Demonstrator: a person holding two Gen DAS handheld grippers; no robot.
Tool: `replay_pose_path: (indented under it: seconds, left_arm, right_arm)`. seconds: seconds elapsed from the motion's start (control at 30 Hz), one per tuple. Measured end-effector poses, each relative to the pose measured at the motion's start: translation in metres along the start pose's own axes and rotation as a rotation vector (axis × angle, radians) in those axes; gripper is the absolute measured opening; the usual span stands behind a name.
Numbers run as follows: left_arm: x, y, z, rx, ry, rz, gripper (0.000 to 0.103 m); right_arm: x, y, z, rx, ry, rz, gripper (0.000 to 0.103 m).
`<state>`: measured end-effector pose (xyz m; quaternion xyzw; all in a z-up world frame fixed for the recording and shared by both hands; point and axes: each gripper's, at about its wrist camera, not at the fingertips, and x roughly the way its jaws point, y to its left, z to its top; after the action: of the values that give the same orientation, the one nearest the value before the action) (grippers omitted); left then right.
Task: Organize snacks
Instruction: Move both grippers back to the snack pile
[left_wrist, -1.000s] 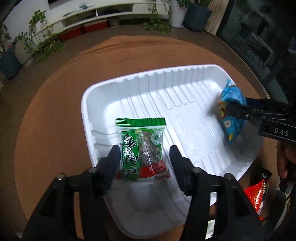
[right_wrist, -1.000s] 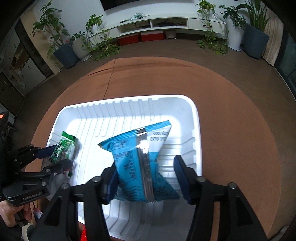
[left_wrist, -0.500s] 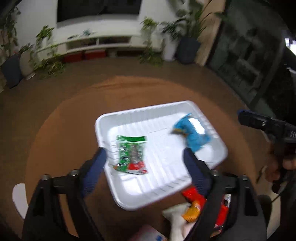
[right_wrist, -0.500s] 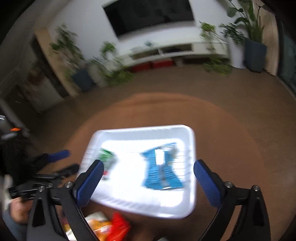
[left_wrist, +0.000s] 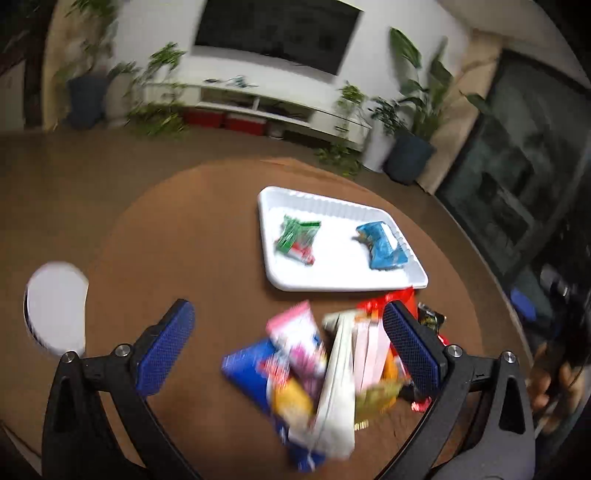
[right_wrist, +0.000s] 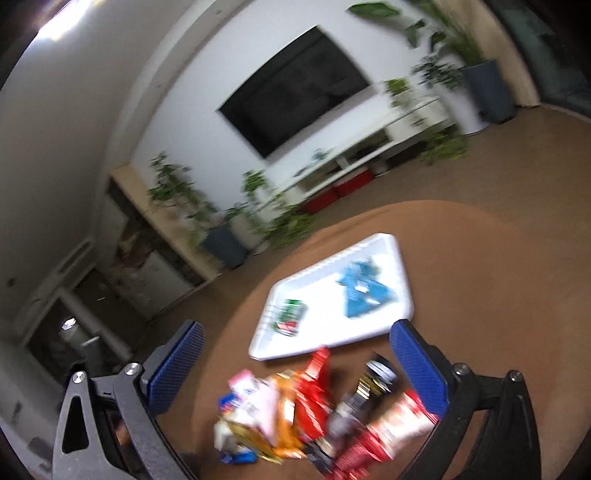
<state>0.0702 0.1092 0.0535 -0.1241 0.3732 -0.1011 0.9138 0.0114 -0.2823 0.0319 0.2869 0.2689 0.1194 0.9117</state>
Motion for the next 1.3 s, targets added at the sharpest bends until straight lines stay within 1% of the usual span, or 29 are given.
replay_pose_path:
  seconds: [0.07,0.1,0.17,0.23,0.3,0.4,0.43,0.47,0.6,0.63,0.7,0.77,0.87,1.03,1.13,1.3]
  left_arm:
    - [-0.010,0.004,-0.019,0.008,-0.011,0.002,0.103]
    - [-0.015,0.006,-0.030,0.008,-0.004,0.008,0.103]
    - [-0.023,0.012,-0.046,-0.010,0.002,-0.020,0.103]
    - [-0.031,0.013,-0.063,-0.021,-0.004,-0.036,0.103]
    - [-0.034,0.012,-0.075,-0.019,-0.002,-0.036,0.103]
    - [-0.037,0.009,-0.090,-0.012,0.018,-0.034,0.103]
    - [-0.036,0.006,-0.094,-0.002,0.027,-0.033,0.103]
    - [-0.037,0.004,-0.097,0.009,0.030,-0.034,0.103]
    - [-0.028,-0.004,-0.101,0.030,0.046,-0.056,0.103]
    - [-0.028,-0.004,-0.102,0.029,0.048,-0.068,0.103]
    - [-0.029,-0.004,-0.104,0.034,0.048,-0.084,0.103]
    - [-0.029,-0.004,-0.104,0.039,0.054,-0.084,0.103]
    - [-0.030,0.001,-0.104,0.024,0.055,-0.100,0.103]
    - [-0.033,0.006,-0.101,0.014,0.052,-0.118,0.103]
    - [-0.035,0.008,-0.099,0.010,0.049,-0.125,0.102]
    - [-0.033,0.011,-0.099,-0.007,0.048,-0.133,0.101]
  right_arm:
    - [-0.011,-0.005,-0.019,0.012,0.005,-0.072,0.103]
    - [-0.015,-0.006,-0.026,0.018,0.011,-0.092,0.103]
    - [-0.018,-0.009,-0.043,0.031,0.043,-0.141,0.103]
    - [-0.017,-0.007,-0.056,0.032,0.065,-0.170,0.103]
    - [-0.017,-0.001,-0.067,0.015,0.072,-0.178,0.103]
    - [-0.005,0.019,-0.081,-0.030,0.113,-0.157,0.102]
    - [0.000,0.027,-0.086,-0.048,0.129,-0.150,0.100]
    - [0.009,0.038,-0.092,-0.075,0.150,-0.140,0.096]
    - [0.029,0.068,-0.112,-0.162,0.206,-0.110,0.086]
    - [0.031,0.075,-0.118,-0.179,0.214,-0.102,0.082]
    - [0.040,0.085,-0.124,-0.212,0.221,-0.081,0.079]
    - [0.051,0.092,-0.129,-0.252,0.229,-0.089,0.074]
    - [0.065,0.096,-0.134,-0.264,0.251,-0.089,0.068]
    - [0.085,0.107,-0.142,-0.325,0.277,-0.106,0.063]
    - [0.097,0.106,-0.144,-0.321,0.305,-0.104,0.058]
    - [0.110,0.108,-0.146,-0.335,0.330,-0.111,0.056]
